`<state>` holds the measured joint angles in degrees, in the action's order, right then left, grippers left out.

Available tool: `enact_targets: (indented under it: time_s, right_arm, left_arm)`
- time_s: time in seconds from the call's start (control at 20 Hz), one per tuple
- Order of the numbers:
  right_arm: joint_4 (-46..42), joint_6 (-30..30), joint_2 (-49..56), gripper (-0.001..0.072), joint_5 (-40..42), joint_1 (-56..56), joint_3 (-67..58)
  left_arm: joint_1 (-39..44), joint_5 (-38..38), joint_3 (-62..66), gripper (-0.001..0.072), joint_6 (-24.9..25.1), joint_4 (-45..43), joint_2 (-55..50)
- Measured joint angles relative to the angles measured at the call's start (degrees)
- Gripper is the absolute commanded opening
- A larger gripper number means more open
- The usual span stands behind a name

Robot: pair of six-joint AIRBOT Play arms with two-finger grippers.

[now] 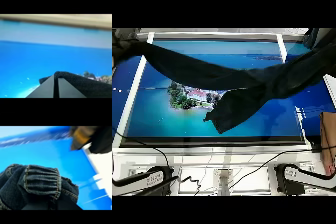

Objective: Fold the clothes and pants, and hang the long-sleeved shirts on hangers.

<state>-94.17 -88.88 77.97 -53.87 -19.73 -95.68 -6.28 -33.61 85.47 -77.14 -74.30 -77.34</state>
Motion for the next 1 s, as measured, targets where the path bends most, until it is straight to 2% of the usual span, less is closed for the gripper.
enact_targets:
  time_s: [0.25, 0.45, 0.5, 0.55, 0.6, 0.65, 0.75, 0.85, 0.9, 0.95, 1.0]
  right_arm:
    - [7.58, 0.0, 7.63, 0.0071, 10.4, -0.17, 2.14]
    - [10.25, 0.0, 11.82, 0.0072, 17.53, -0.22, 2.49]
    - [10.56, 0.0, 12.35, 0.012, 18.58, -0.22, 2.56]
    - [10.88, 0.0, 12.76, 0.0322, 19.54, -0.22, 2.56]
    - [11.04, -0.02, 13.03, 0.0578, 20.72, -0.22, 2.56]
    - [11.19, -0.02, 13.18, 0.0642, 20.9, -0.22, 2.56]
    - [11.28, -0.02, 13.38, 0.064, 20.17, -0.24, 2.4]
    - [10.23, -0.02, 13.29, 0.064, 18.16, -0.55, 1.77]
    - [9.51, -0.02, 13.27, 0.064, 16.72, -0.9, 1.33]
    - [8.61, -0.02, 13.25, 0.064, 15.32, -1.42, 0.79]
    - [8.24, -0.02, 13.25, 0.064, 13.66, -2.01, 0.31]
  left_arm:
    - [3.1, 8.63, 0.0, 0.0024, 0.0, -0.04, -7.93]
    - [4.79, 18.01, 0.0, 0.0025, -0.02, -0.04, -11.96]
    - [5.07, 20.11, 0.0, 0.0047, -0.02, -0.04, -12.44]
    - [5.25, 21.92, 0.0, 0.0193, 0.0, -0.04, -12.79]
    - [5.35, 23.63, 0.0, 0.051, -0.02, -0.02, -13.09]
    - [5.44, 24.63, 0.0, 0.0714, -0.02, -0.04, -13.22]
    - [5.6, 25.11, 0.02, 0.0688, -0.22, -0.02, -13.33]
    - [5.51, 22.29, 0.02, 0.0536, -0.68, -0.02, -12.55]
    - [5.22, 19.32, 0.02, 0.0498, -1.55, -0.02, -11.89]
    - [4.79, 14.86, 0.02, 0.0401, -2.89, -0.02, -11.13]
    - [4.33, 10.23, 0.02, 0.037, -3.87, -0.02, -10.32]
